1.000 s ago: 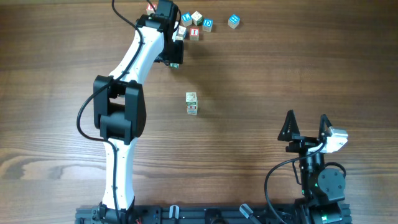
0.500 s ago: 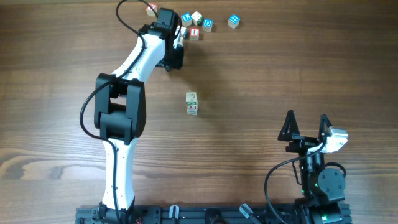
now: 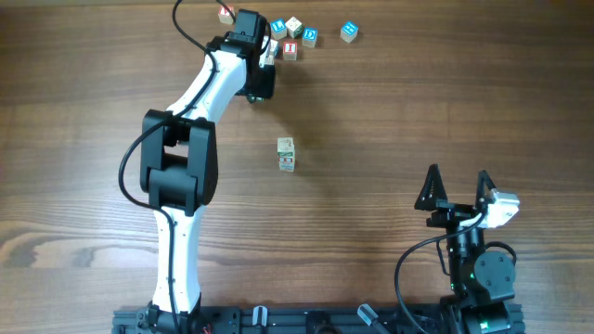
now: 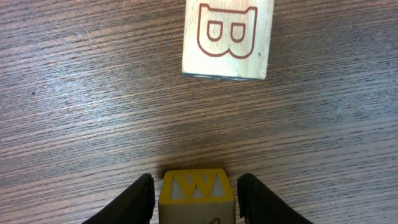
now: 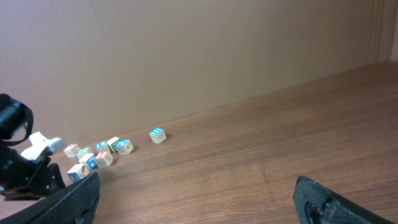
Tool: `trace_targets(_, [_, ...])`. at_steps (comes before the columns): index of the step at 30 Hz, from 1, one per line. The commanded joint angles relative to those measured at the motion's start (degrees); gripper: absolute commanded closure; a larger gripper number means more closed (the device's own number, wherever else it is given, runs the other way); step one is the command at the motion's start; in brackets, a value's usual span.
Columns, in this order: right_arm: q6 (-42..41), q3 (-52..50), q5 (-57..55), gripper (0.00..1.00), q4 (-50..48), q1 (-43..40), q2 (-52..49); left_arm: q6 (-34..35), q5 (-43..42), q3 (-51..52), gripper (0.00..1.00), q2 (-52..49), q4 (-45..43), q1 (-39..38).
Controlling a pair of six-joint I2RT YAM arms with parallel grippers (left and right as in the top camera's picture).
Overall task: Form a tower
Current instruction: 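Align the left gripper over a yellow-lettered A block and grasp it, then carry the yellow-lettered block over the stack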
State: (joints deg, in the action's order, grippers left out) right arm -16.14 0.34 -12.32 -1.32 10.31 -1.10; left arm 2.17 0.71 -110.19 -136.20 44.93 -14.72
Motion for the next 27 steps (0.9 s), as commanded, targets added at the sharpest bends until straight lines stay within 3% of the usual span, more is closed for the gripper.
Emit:
trace_targets(1, [0.98, -0.04, -0.79, 0.0, -0.26, -0.24, 0.31, -0.2, -0.7, 0.26, 0.55, 2.6, 0.48, 0.0])
trace_targets(6, [0.96, -0.04, -0.79, 0.0, -0.26, -0.24, 0.31, 0.46, -0.7, 0.26, 0.61, 2.73, 1.77, 0.0])
trace_targets(14, [0.96, -0.04, -0.79, 0.0, -0.26, -0.24, 0.31, 1.29, -0.7, 0.26, 0.6, 3.58, 1.57, 0.0])
trace_targets(21, [0.98, -0.04, -0.79, 0.01, -0.26, -0.24, 0.28, 1.29, -0.72, 0.26, 0.68, 3.69, 2.45, 0.0])
trace_targets(24, [0.98, -0.04, -0.79, 0.0, -0.26, -0.24, 0.31, 1.29, -0.92, 0.28, 0.6, 3.67, 3.17, 0.0])
trace_targets(27, [0.96, -0.04, -0.79, 0.0, -0.26, -0.24, 0.31, 1.29, -0.96, 0.33, 0.62, 3.67, 4.28, 0.0])
